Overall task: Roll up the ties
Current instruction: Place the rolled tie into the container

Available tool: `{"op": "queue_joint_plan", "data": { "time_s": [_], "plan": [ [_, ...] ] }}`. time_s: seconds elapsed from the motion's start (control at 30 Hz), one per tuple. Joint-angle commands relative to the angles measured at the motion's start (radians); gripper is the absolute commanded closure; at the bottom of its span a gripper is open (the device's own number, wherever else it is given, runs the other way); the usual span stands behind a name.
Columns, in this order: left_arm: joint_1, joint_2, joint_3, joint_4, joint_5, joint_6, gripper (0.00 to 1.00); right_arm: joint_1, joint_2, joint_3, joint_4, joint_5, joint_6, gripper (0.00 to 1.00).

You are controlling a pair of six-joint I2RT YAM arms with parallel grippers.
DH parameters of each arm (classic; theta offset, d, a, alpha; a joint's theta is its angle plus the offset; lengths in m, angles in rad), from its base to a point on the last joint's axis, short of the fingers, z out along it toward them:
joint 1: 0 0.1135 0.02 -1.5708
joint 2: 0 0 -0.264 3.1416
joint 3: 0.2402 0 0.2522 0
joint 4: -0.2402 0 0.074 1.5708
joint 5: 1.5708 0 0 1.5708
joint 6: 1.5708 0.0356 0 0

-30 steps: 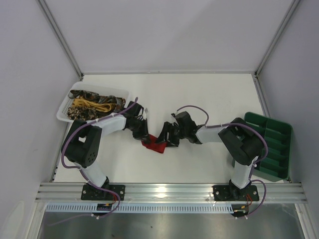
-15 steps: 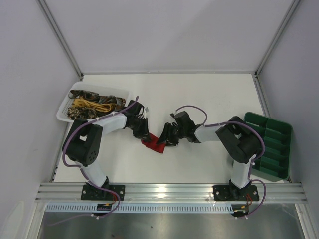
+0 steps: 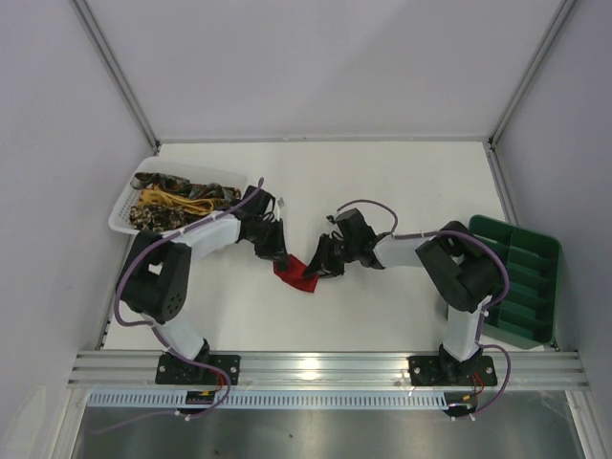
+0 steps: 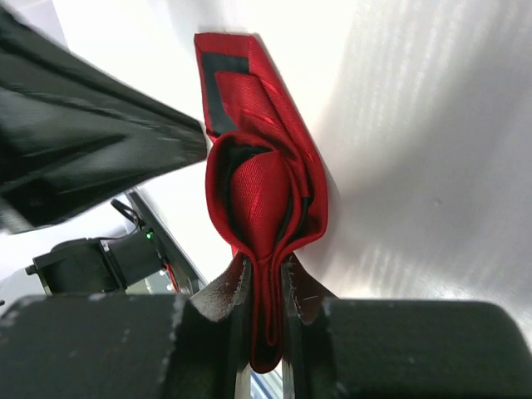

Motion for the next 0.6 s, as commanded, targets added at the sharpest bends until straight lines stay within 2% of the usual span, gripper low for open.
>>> {"op": "queue_joint_plan", "data": {
  "time_s": [0.0, 0.07, 0.23, 0.4, 0.57],
  "plan": [
    [0.011, -0.123, 0.057, -0.010, -0.032, -0.006, 0.85, -0.026, -0.042, 0.041, -0.093, -0.061, -0.043, 1.00],
    [0.011, -0.156, 0.049, -0.016, -0.035, -0.015, 0.85, -0.047, -0.081, 0.050, -0.162, -0.082, -0.092, 1.00],
    [0.008, -0.257, -0.003, -0.018, -0.027, -0.048, 0.84, -0.103, -0.196, 0.096, -0.485, -0.058, -0.206, 1.00],
    [-0.009, -0.329, -0.057, -0.013, -0.023, -0.063, 0.83, -0.250, -0.339, 0.101, -0.697, -0.079, -0.235, 1.00],
    [-0.041, -0.363, -0.088, 0.010, -0.003, -0.066, 0.83, -0.408, -0.459, 0.164, -0.839, -0.079, -0.229, 1.00]
  ]
}}
